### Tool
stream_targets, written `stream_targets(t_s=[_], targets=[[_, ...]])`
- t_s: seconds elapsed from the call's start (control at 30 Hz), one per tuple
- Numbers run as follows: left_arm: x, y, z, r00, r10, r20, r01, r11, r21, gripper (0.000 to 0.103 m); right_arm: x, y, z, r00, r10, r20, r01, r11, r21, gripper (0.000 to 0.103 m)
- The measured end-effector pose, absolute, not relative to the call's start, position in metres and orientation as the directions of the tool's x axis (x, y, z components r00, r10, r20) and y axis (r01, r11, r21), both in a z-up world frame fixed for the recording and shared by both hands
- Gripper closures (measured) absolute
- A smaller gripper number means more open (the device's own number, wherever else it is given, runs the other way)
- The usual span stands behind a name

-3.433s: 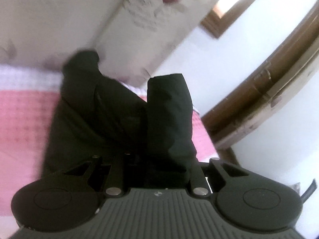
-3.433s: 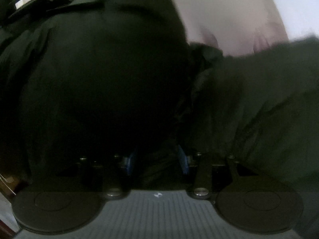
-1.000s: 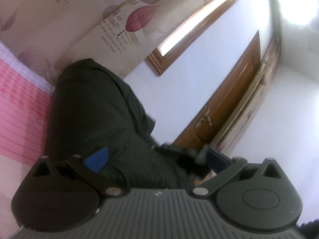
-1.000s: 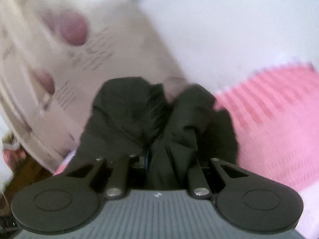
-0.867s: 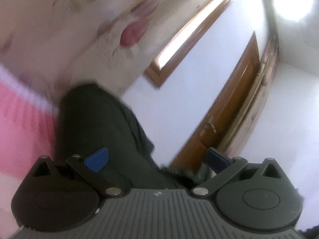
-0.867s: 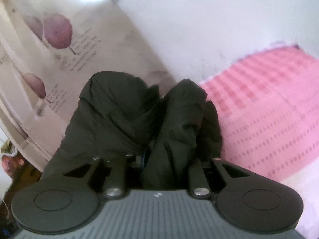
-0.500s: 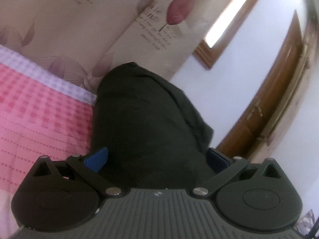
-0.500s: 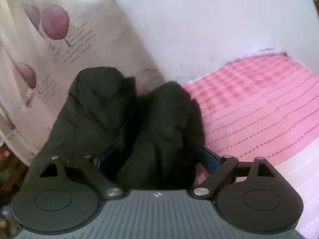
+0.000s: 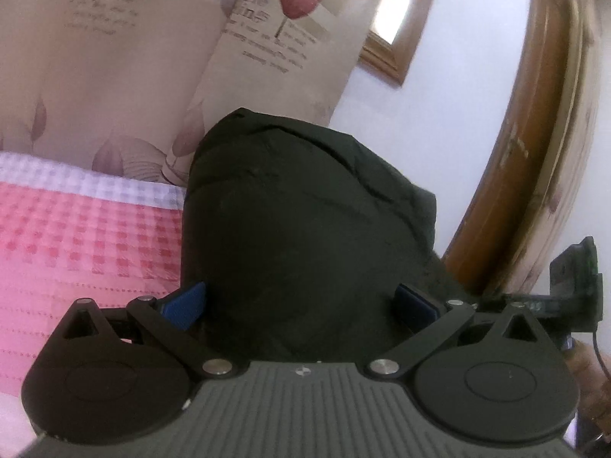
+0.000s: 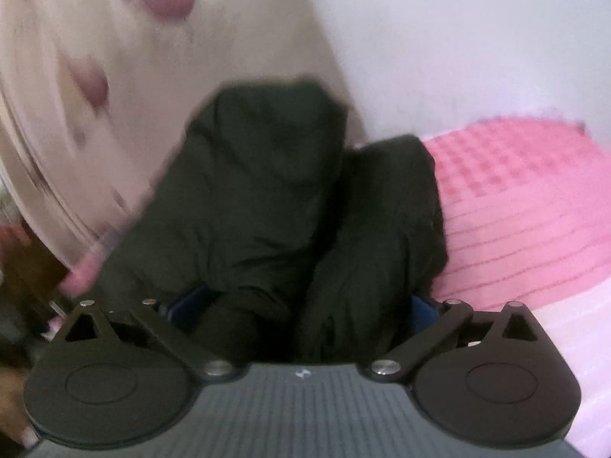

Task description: Fold large clothes

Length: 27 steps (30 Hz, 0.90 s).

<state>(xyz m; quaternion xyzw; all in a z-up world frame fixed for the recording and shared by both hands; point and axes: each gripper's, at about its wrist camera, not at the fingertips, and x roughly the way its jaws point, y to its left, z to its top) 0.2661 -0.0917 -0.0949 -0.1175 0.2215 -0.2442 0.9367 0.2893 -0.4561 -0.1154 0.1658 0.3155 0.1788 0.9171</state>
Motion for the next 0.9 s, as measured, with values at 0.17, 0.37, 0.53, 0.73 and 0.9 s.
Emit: stream_targets(t_s=[0.17,0.37,0.53,0.73,0.9], targets=[[0.262,-0.106,-0.09,0.782,-0.479,-0.399,0.424,0.878,-0.223,0.0,0.295,-0.472,-0.151,0.719,0.474,-0.508,-0.155,0.822,0.548,0.0],[0.261,-0.113,-0.078,0.785,-0.448,-0.428,0.413,0.893,-0.179,0.0,0.264,-0.494,-0.109,0.819,0.354,-0.452,-0.072,0.845,0.53,0.0],[0.251,-0.126,-0.069,0.795,-0.451,-0.406,0.446,0.888,-0.114,0.0,0.247,-0.474,-0.017,0.905,0.327,-0.271,-0.216,0.904,0.369,0.0],[0.248,-0.142,-0.066,0.798,-0.438,-0.414,0.459,0.887,-0.052,0.0,0.304,-0.397,0.011,0.846,0.39,-0.364,-0.339,0.92,0.196,0.065],[0.249,-0.149,-0.066,0.801,-0.42,-0.426,0.46,0.888,-0.011,0.0,0.354,-0.367,-0.021,0.804,0.313,-0.506,-0.304,0.947,0.101,0.067]])
